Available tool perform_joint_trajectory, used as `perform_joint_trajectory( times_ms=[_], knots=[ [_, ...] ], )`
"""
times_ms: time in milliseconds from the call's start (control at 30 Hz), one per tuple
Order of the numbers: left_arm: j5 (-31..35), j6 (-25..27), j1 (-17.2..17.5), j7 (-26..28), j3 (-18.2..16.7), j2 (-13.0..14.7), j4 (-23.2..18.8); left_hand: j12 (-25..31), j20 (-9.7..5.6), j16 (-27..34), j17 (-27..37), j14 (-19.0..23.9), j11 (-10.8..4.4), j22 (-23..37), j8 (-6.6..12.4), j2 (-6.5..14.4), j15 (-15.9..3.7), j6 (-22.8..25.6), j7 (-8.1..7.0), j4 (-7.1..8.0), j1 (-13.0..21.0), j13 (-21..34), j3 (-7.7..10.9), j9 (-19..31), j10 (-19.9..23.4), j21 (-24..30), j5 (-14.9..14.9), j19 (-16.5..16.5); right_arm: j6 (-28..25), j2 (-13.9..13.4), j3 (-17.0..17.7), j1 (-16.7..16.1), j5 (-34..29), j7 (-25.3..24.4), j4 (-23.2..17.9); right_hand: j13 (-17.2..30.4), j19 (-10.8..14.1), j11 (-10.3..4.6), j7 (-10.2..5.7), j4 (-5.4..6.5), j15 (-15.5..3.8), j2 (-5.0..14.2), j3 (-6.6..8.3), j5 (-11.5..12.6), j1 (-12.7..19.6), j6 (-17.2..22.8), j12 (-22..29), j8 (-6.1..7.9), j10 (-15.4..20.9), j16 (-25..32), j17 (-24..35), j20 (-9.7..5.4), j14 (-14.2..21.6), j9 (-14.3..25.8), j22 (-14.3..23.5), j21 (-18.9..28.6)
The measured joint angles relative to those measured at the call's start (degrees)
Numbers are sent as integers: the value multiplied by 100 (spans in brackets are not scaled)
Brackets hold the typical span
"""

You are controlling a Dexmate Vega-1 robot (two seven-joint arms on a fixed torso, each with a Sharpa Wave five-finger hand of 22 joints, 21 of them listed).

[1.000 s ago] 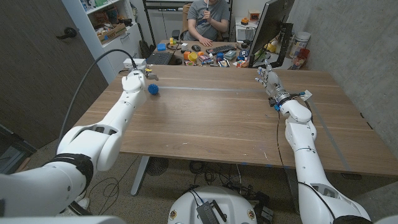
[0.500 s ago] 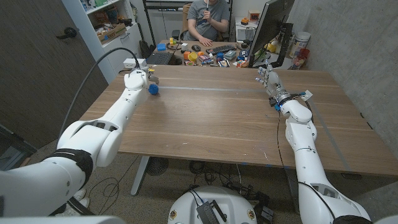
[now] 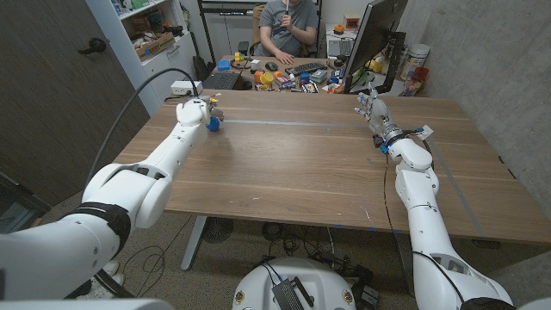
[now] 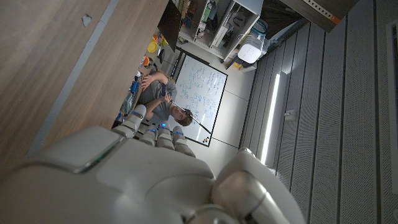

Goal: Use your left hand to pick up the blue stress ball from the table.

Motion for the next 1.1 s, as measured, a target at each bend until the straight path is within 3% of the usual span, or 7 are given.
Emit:
perform_joint_trajectory(
  times_ms=[300,733,933,1100],
  knots=[
    [115,4,56,-402,60,69,-159,0,26,0,0,-136,49,0,-24,-22,7,-316,-6,-10,22,0,-176,0,-277,0,45,-26,2,23,5,19,5,0,32,0,0,0,0,0,0,0,0,0,0,0,0,0,0,0,0,0,0,0,0,-41],
    [247,55,157,-721,145,141,-283,0,32,-1,-1,-165,49,15,-15,-22,-22,-336,15,-15,22,-1,-238,0,-277,0,52,-31,-9,34,11,24,22,26,37,0,0,0,0,0,0,0,0,0,0,0,0,0,0,0,0,0,0,0,-1,-62],
    [279,50,94,-745,189,133,-128,29,-196,45,-1,-104,2,7,30,54,-4,-293,14,-30,172,-6,-298,0,-231,91,111,174,-42,36,15,20,20,26,31,0,0,0,0,0,0,0,0,0,0,0,0,0,0,0,0,0,0,0,-1,-85],
    [333,4,-49,-734,305,100,146,121,-216,96,-1,75,-64,-1,67,177,-3,-237,-42,-27,434,-1,-296,0,-119,164,173,343,-80,35,23,7,2,24,14,0,-1,0,0,0,0,0,0,0,0,0,0,0,0,0,0,0,0,0,-1,-85]
  ],
)
